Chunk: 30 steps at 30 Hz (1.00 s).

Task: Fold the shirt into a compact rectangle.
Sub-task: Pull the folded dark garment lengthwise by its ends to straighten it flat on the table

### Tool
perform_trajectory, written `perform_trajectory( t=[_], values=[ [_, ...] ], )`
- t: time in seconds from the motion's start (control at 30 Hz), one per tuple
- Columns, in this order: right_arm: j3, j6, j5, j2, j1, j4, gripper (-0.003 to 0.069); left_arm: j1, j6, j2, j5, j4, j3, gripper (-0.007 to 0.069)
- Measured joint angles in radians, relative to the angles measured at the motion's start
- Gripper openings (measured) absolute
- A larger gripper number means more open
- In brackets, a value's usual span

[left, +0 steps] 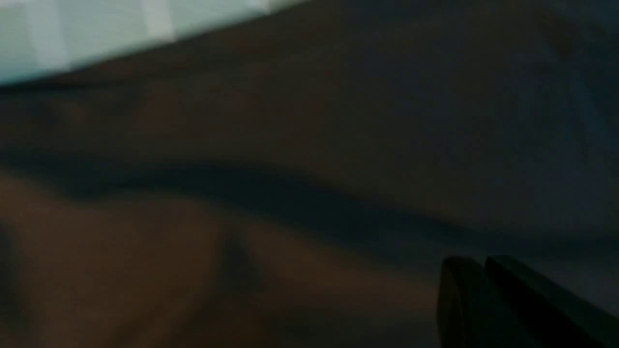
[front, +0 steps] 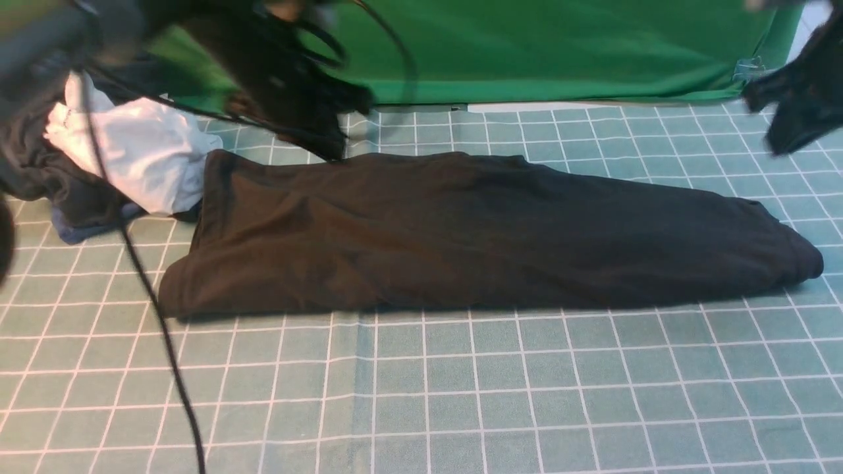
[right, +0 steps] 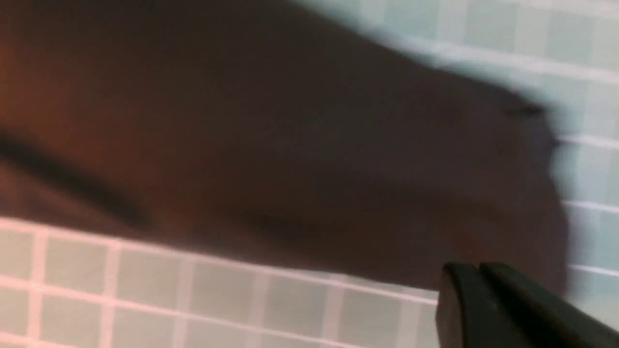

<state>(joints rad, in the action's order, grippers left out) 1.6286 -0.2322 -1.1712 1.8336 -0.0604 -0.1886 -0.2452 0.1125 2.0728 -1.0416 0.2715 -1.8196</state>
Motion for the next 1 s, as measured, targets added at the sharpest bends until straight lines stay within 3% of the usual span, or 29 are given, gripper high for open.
perform_trajectory(
  t=[0.2, 0.4, 0.7, 0.87, 1.0],
  values=[
    [-0.106, -0.016, 0.066, 0.068, 0.0, -0.039, 0.0025, -0.077, -0.026, 0.047, 0.041, -0.02, 0.079, 0.0001],
    [-0.135, -0.008, 0.086, 0.152, 0.0, 0.002, 0.0033, -0.063, -0.148, 0.102, 0.024, -0.176, 0.161, 0.0001],
    [-0.135, 0.044, 0.101, 0.153, 0.013, 0.108, 0.0071, -0.057, -0.176, 0.066, 0.045, -0.213, 0.199, 0.0004],
    [-0.135, 0.074, 0.081, 0.065, 0.094, 0.121, 0.0152, -0.054, -0.153, -0.062, 0.026, -0.215, 0.209, 0.0006],
    [-0.135, 0.083, 0.069, 0.036, 0.172, 0.124, 0.03, -0.054, -0.151, -0.205, -0.006, -0.21, 0.213, 0.0007]
  ],
)
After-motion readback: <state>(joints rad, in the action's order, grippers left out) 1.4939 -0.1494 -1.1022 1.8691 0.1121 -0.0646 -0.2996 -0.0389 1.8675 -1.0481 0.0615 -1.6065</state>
